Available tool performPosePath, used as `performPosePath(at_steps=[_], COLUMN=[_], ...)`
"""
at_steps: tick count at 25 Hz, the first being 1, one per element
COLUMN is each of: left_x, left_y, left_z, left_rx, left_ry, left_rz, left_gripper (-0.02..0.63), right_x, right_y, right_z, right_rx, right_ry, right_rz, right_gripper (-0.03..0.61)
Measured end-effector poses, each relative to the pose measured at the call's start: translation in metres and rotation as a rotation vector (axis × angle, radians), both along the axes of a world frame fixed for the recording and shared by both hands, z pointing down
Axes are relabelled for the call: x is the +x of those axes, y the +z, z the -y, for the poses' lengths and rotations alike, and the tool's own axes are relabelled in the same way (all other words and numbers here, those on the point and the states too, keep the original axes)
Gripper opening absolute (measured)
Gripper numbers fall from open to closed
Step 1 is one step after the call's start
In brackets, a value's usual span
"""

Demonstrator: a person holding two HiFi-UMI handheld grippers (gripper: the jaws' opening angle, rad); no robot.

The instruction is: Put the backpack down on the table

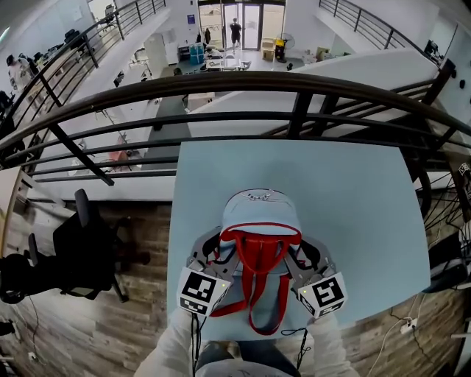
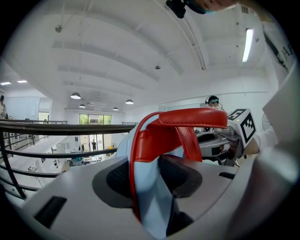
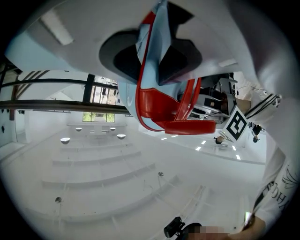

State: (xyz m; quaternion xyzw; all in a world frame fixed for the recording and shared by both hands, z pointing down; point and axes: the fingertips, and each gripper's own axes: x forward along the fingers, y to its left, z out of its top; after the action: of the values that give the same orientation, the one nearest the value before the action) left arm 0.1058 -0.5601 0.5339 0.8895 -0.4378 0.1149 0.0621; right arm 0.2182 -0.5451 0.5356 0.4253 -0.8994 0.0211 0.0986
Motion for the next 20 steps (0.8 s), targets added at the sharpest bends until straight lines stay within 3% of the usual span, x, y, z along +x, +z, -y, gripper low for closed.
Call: performPosePath(at_steps=[20], left_x=[-0.003], left_y=[0.014], left_z=[-0.006], left_rx=[-0.001], left_ry=[0.011], left_rz=[0.003], left_gripper=[0.186], right_x=[-0.003], right_y=[0.016], right_z=[-0.005], right_rx=[-0.017], right_ry=[0.003], right_rz=[0.017], right_gripper=[0.144])
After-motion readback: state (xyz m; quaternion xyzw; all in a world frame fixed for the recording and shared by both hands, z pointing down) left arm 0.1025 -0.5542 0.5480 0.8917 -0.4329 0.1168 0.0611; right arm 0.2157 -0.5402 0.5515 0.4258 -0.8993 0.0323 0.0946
